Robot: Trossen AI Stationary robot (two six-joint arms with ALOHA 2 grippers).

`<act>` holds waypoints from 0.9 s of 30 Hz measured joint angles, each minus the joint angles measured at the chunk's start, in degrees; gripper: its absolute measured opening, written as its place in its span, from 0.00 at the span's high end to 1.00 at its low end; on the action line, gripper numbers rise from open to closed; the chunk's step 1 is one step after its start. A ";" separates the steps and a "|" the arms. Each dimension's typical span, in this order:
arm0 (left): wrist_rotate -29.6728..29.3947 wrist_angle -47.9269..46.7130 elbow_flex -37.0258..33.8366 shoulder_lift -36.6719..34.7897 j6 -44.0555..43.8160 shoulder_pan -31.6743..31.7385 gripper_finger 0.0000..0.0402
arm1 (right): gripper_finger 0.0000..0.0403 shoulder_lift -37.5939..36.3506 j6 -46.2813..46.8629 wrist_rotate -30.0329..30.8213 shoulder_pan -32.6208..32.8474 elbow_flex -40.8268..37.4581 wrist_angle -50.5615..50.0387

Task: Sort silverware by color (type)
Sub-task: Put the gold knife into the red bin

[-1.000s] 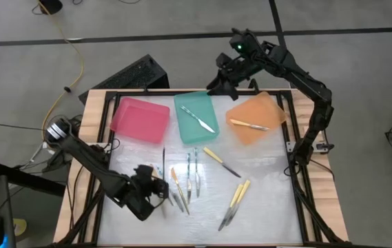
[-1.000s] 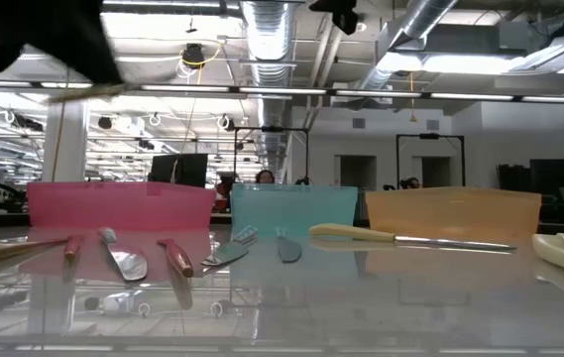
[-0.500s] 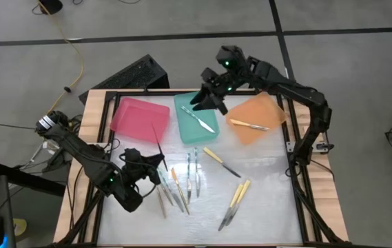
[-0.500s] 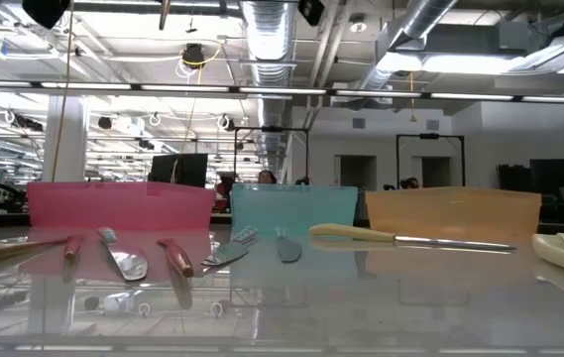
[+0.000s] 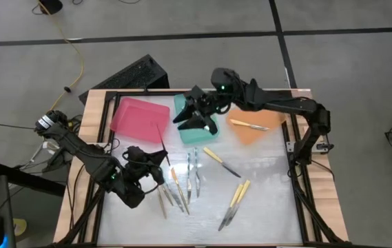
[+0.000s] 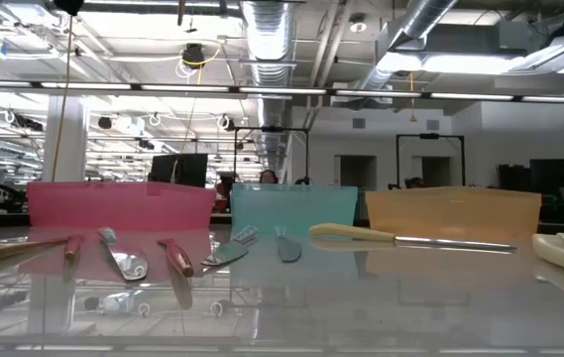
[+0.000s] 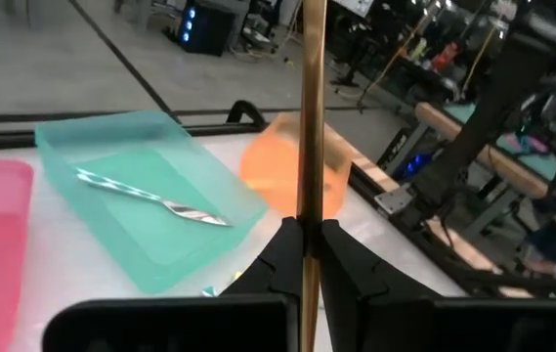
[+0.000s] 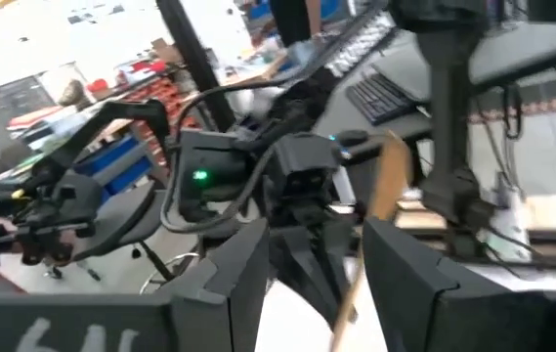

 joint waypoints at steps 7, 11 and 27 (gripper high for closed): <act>3.75 13.54 0.00 0.00 18.91 3.30 1.00 | 0.56 0.02 -0.03 1.21 2.58 -0.37 0.35; 3.94 19.40 0.00 0.00 26.64 4.22 1.00 | 0.56 0.04 -0.03 1.91 2.27 -0.37 0.29; 2.65 28.59 0.00 0.00 37.84 4.99 1.00 | 0.56 0.04 -0.92 2.19 1.95 -0.36 -2.00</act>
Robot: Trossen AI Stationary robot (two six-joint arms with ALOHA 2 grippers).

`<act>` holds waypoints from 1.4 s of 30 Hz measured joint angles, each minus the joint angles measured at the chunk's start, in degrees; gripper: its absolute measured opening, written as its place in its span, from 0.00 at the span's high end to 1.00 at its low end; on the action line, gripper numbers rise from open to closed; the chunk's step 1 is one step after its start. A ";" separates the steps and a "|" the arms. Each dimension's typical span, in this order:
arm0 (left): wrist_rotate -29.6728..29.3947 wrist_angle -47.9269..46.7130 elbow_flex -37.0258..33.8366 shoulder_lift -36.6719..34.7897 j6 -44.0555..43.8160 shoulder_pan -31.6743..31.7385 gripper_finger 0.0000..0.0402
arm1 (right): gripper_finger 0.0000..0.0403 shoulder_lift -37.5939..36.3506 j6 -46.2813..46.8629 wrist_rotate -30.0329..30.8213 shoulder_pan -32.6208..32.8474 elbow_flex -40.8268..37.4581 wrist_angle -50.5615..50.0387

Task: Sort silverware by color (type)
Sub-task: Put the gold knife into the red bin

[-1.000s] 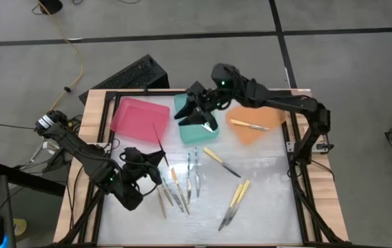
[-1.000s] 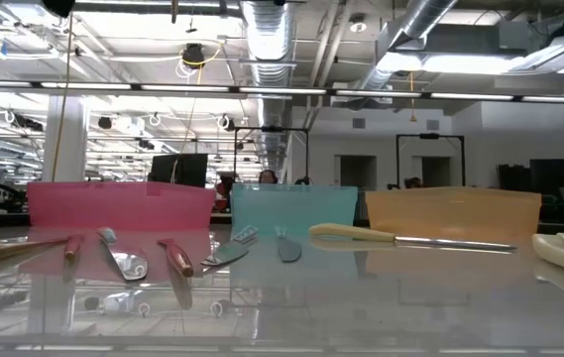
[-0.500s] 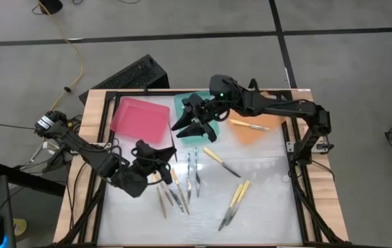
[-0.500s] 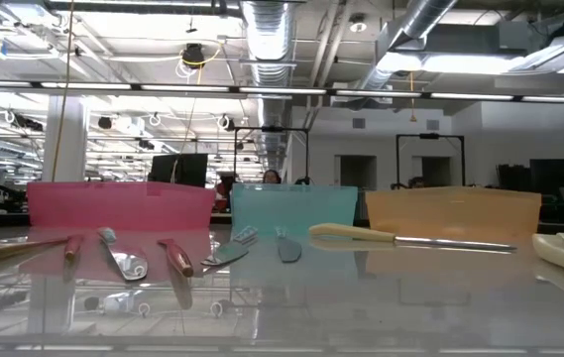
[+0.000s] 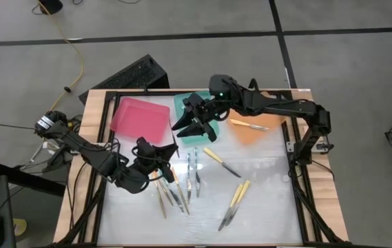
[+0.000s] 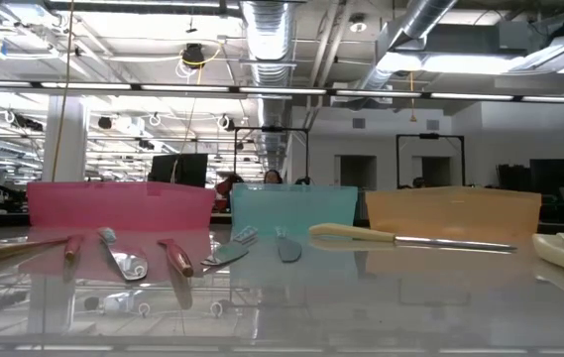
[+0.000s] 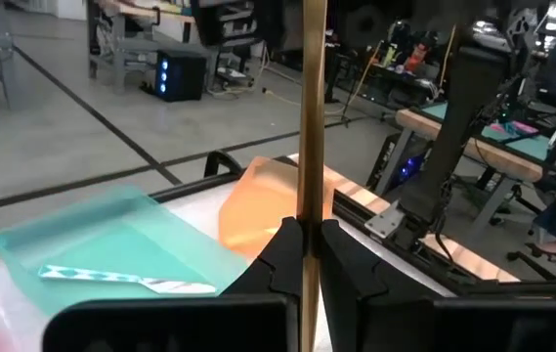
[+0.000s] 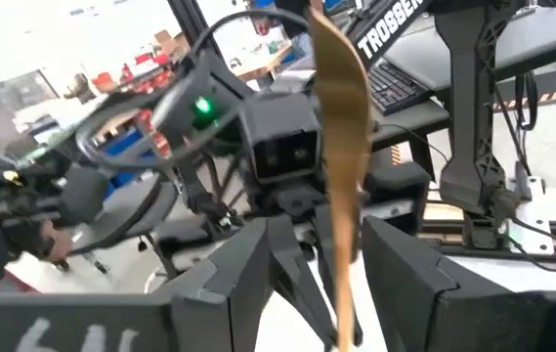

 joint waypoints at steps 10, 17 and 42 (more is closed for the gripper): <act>3.87 4.46 0.00 0.00 5.84 3.22 1.00 | 0.56 4.35 -1.12 0.64 2.35 0.25 0.38; 4.92 4.97 0.00 0.02 7.18 4.00 0.98 | 0.59 5.05 -1.04 0.41 2.15 0.09 0.02; 2.02 2.11 0.01 0.00 5.17 4.28 0.91 | 0.96 4.50 0.37 2.18 -1.88 0.03 -0.24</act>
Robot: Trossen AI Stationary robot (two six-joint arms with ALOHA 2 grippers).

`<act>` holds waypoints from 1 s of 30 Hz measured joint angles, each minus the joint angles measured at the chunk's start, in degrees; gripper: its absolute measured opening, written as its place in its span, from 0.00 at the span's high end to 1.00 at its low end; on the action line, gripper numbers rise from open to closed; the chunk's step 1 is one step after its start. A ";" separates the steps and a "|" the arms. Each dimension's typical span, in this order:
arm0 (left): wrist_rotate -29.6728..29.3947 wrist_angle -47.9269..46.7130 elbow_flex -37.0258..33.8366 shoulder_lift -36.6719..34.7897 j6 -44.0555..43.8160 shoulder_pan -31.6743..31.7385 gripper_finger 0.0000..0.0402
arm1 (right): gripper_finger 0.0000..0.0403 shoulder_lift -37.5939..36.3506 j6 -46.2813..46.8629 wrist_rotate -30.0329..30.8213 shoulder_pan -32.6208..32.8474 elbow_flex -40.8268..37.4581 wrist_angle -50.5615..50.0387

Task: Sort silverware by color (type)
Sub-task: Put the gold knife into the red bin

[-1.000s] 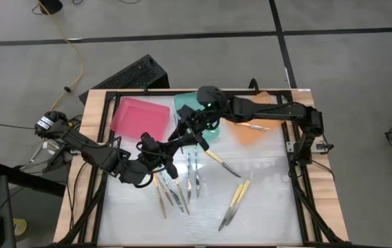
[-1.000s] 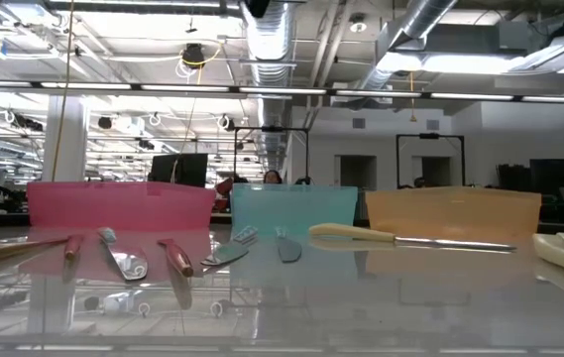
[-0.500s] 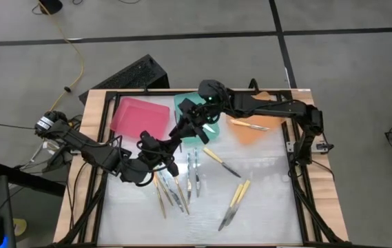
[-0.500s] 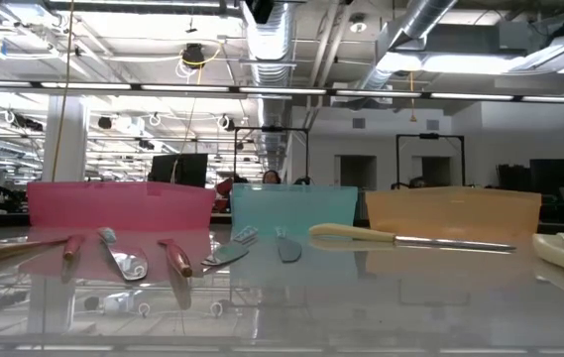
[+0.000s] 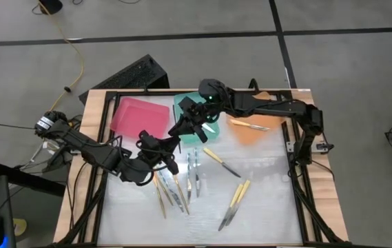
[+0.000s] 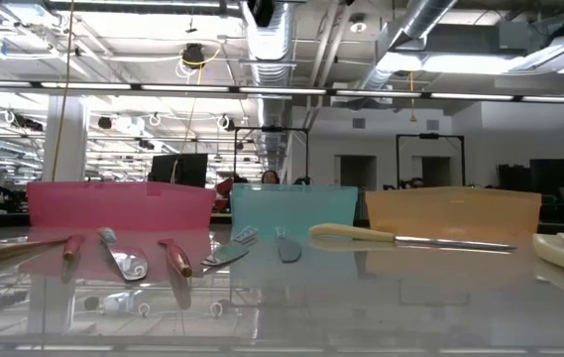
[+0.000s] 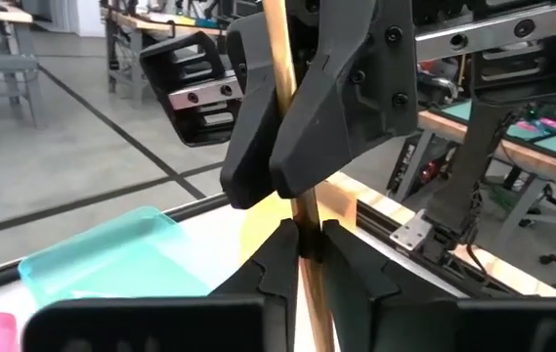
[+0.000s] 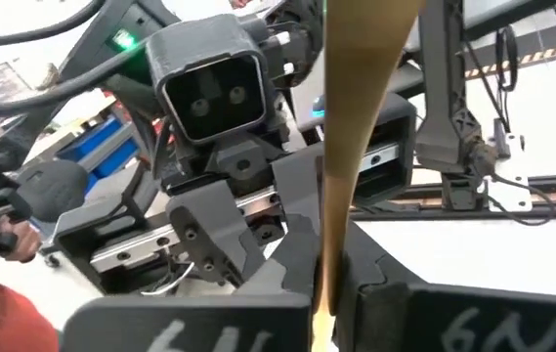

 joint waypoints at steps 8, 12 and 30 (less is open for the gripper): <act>-0.08 -6.16 0.03 0.00 -8.46 -0.10 0.74 | 0.96 0.05 3.82 3.10 -5.28 0.00 0.77; 0.51 -7.60 0.01 -1.48 -8.27 -0.09 0.69 | 0.96 0.05 3.97 3.44 -6.65 0.00 2.14; 0.70 -10.04 0.01 -24.91 -0.27 -0.85 0.69 | 0.96 15.24 10.39 15.00 -7.29 3.50 23.00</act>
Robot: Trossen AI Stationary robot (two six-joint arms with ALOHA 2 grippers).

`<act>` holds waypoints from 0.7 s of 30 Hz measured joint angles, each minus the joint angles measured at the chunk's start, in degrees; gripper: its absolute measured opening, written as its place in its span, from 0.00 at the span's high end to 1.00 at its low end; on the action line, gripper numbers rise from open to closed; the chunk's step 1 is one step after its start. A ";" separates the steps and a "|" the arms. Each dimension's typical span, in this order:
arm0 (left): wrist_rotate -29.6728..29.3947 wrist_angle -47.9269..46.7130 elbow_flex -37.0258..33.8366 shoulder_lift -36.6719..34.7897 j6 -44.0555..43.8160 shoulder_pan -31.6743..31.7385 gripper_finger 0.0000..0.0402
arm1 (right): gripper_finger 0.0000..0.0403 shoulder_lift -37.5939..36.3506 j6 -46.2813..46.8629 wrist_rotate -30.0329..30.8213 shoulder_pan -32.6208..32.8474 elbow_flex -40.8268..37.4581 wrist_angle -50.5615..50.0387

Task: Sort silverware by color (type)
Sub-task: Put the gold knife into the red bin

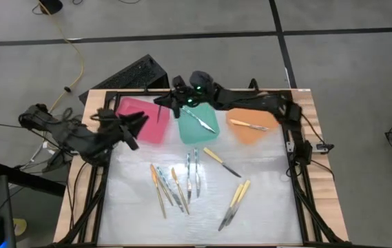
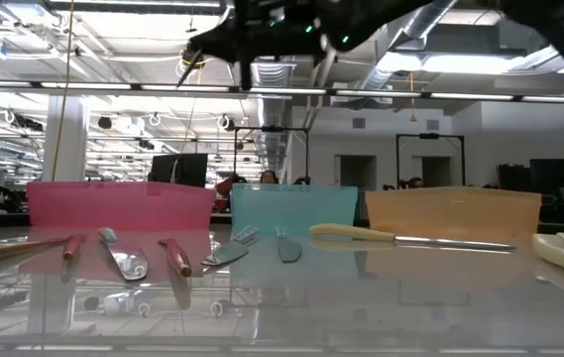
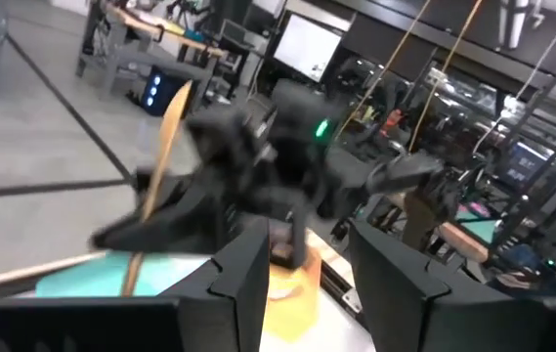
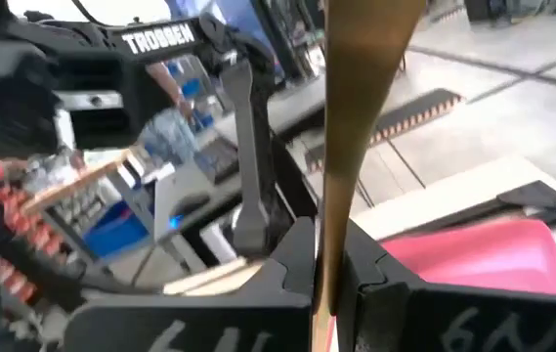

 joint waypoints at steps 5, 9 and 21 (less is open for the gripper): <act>-0.03 -0.04 0.00 -4.04 6.68 0.02 0.69 | 0.96 9.47 5.20 3.41 -0.02 7.66 2.71; 0.02 -0.04 0.00 -7.12 10.69 0.00 0.69 | 0.96 17.89 6.46 4.12 -0.32 17.26 0.11; 0.27 -1.50 0.00 -14.77 18.48 0.00 0.69 | 0.96 28.95 7.35 8.00 0.45 28.99 -14.60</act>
